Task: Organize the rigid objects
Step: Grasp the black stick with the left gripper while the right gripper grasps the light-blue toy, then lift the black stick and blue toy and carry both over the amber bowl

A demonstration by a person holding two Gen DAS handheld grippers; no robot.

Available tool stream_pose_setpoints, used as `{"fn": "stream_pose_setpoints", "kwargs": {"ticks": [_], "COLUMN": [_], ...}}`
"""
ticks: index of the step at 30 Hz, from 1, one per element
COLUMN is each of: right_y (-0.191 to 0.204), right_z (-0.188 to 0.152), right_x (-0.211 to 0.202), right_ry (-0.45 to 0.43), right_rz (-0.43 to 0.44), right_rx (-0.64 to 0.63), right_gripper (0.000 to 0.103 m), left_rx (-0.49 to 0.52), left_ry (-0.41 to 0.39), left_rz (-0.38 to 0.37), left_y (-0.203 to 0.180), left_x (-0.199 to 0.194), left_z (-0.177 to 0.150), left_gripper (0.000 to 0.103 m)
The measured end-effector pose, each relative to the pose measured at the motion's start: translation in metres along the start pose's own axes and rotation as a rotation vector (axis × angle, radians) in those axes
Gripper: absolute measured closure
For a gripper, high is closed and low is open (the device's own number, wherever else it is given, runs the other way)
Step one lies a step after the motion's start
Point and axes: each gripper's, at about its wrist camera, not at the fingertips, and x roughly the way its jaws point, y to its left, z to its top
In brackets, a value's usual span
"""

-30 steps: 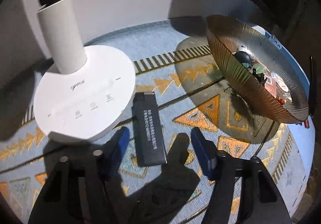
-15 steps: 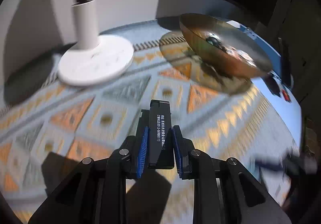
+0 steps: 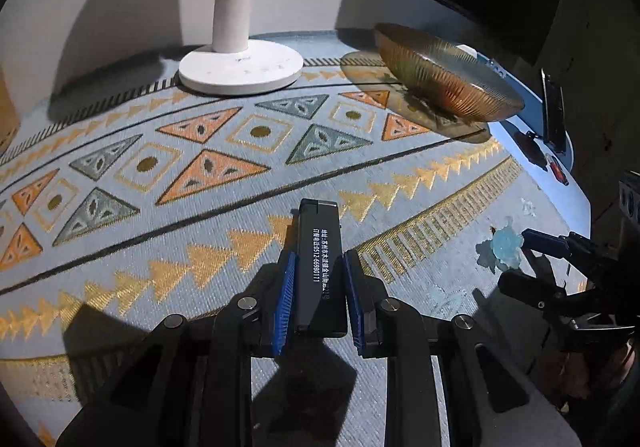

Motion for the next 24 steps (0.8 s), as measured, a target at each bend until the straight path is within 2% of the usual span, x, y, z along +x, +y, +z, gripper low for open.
{"fn": "stream_pose_setpoints", "kwargs": {"ticks": [1, 3, 5, 7, 8, 11, 13, 16, 18, 20, 22, 24], "right_y": [0.000, 0.000, 0.002, 0.005, 0.007, 0.007, 0.006, 0.005, 0.007, 0.009, 0.008, 0.008], "right_z": [-0.002, -0.003, 0.000, 0.002, 0.002, 0.004, 0.004, 0.003, 0.003, 0.003, 0.002, 0.003], "right_x": [0.000, -0.001, 0.000, 0.002, 0.003, 0.004, 0.003, 0.001, 0.001, -0.002, -0.002, -0.002], "right_ry": [-0.002, -0.008, -0.006, 0.000, -0.002, -0.008, -0.015, -0.022, -0.026, -0.038, -0.043, -0.045], "right_rz": [-0.012, -0.018, -0.035, -0.067, -0.089, -0.114, -0.121, -0.153, -0.157, -0.119, -0.089, -0.080], "right_rx": [-0.003, 0.010, 0.026, 0.029, 0.035, 0.081, 0.097, 0.107, 0.104, 0.110, 0.125, 0.123], "right_gripper": [0.018, 0.018, 0.018, 0.018, 0.018, 0.018, 0.021, 0.030, 0.037, 0.051, 0.051, 0.053], "left_rx": [0.009, 0.017, 0.023, 0.041, 0.048, 0.067, 0.090, 0.096, 0.096, 0.113, 0.117, 0.120], "left_ry": [-0.013, 0.001, 0.040, 0.032, 0.032, 0.034, 0.033, 0.031, 0.029, 0.018, -0.018, -0.063], "left_rz": [0.005, 0.006, -0.009, 0.018, 0.034, 0.143, 0.158, 0.154, 0.149, 0.161, 0.197, 0.200], "left_y": [-0.001, -0.003, -0.004, -0.008, -0.009, -0.014, -0.017, -0.017, -0.018, -0.022, -0.025, -0.027], "left_x": [-0.001, 0.001, 0.008, 0.007, 0.008, 0.012, 0.014, 0.013, 0.013, 0.012, 0.007, -0.001], "left_z": [0.000, -0.001, -0.002, -0.003, -0.003, -0.003, -0.002, -0.002, -0.002, -0.002, -0.002, 0.001], "left_gripper": [0.081, 0.064, 0.060, 0.052, 0.051, 0.051, 0.051, 0.053, 0.066, 0.081, 0.082, 0.082]}}
